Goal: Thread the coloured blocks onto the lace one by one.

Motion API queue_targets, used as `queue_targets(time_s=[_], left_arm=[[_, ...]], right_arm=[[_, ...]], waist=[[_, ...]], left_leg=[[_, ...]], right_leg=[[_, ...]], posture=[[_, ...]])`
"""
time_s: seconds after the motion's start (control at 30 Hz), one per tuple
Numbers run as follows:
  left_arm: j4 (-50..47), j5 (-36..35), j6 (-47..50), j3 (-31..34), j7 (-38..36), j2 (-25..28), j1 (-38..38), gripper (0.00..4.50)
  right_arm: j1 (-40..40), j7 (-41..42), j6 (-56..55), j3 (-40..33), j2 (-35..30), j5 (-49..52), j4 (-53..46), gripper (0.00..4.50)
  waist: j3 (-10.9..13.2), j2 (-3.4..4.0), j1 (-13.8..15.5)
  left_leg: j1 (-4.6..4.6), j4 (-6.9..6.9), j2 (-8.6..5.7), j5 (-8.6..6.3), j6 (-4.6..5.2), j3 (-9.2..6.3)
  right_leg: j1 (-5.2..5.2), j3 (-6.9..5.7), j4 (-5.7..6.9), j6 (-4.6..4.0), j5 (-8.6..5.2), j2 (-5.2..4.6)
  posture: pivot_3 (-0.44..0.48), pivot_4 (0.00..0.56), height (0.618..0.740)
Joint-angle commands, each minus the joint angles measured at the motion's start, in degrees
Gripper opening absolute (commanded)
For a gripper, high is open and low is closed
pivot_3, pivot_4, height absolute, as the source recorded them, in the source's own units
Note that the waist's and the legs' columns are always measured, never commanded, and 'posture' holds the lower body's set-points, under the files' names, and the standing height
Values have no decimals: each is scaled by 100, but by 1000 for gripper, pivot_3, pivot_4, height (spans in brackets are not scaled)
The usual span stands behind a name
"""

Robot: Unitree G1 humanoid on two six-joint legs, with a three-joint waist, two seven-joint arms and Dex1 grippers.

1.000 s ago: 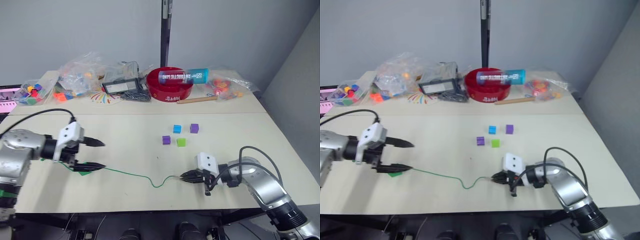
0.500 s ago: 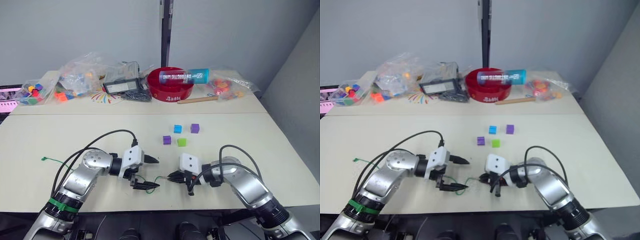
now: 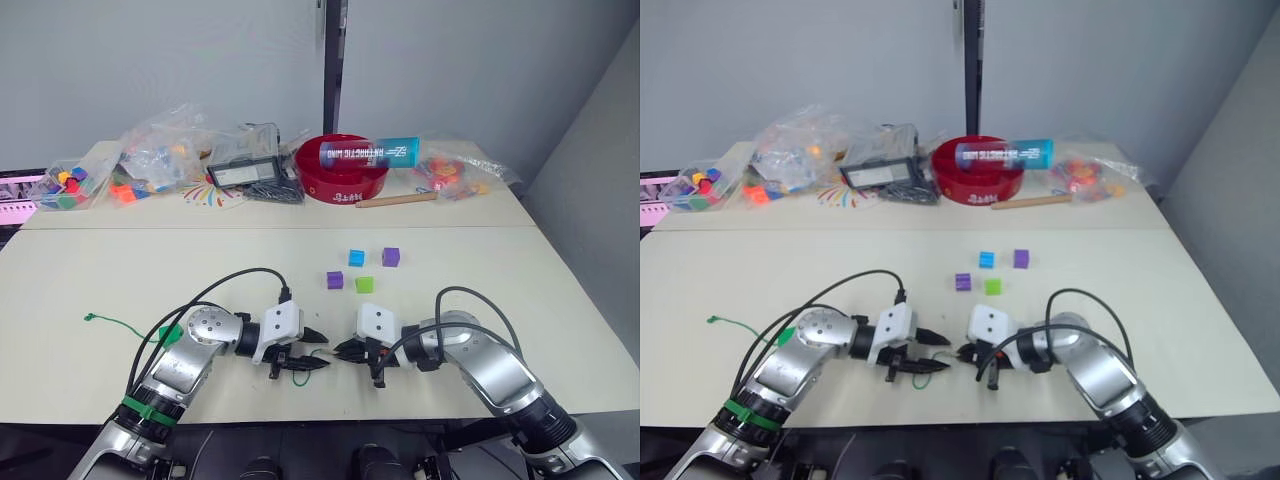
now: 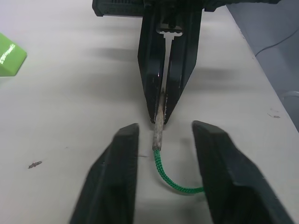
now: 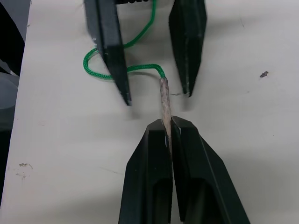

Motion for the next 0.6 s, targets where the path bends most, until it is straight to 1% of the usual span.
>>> queue_targets(time_s=[0.03, 0.07, 0.43, 0.53, 0.6], left_arm=[[-17, 40, -92, -11, -5, -4, -89, 242], [-4, 52, -95, -15, 0, -4, -92, 26], [92, 136, -115, 14, 36, -84, -137, 26], [82, 94, -100, 47, 25, -101, -136, 26], [62, 74, -80, 76, 13, -82, -142, 0]], right_arm=[[-67, 0, -17, -70, 2, 52, -216, 0], [-68, 4, -13, -75, -3, 57, -226, 0], [-43, 30, 50, -111, -30, 145, -346, 0], [2, -26, 187, -233, 13, 286, -438, 0], [90, -42, 391, -458, -15, 504, -592, 693]], waist=[[0, 0, 1], [0, 0, 1], [0, 0, 1], [0, 0, 2], [0, 0, 4]], left_leg=[[0, 0, 0, 0, 0, 0], [0, 0, 0, 0, 0, 0], [0, 0, -1, 0, 0, 0], [0, 0, -1, 0, 0, 0], [-1, 0, -1, 0, 0, 0]], right_leg=[[0, -1, 0, 0, 0, 0], [0, -1, 0, 0, 0, 0], [0, -1, 0, 1, 0, -1], [0, 0, 0, 1, 0, -1], [0, 0, 0, 1, 0, -1]], posture=[[0, 150, 731], [0, 150, 731], [0, 150, 731], [0, 150, 731], [0, 150, 731]])
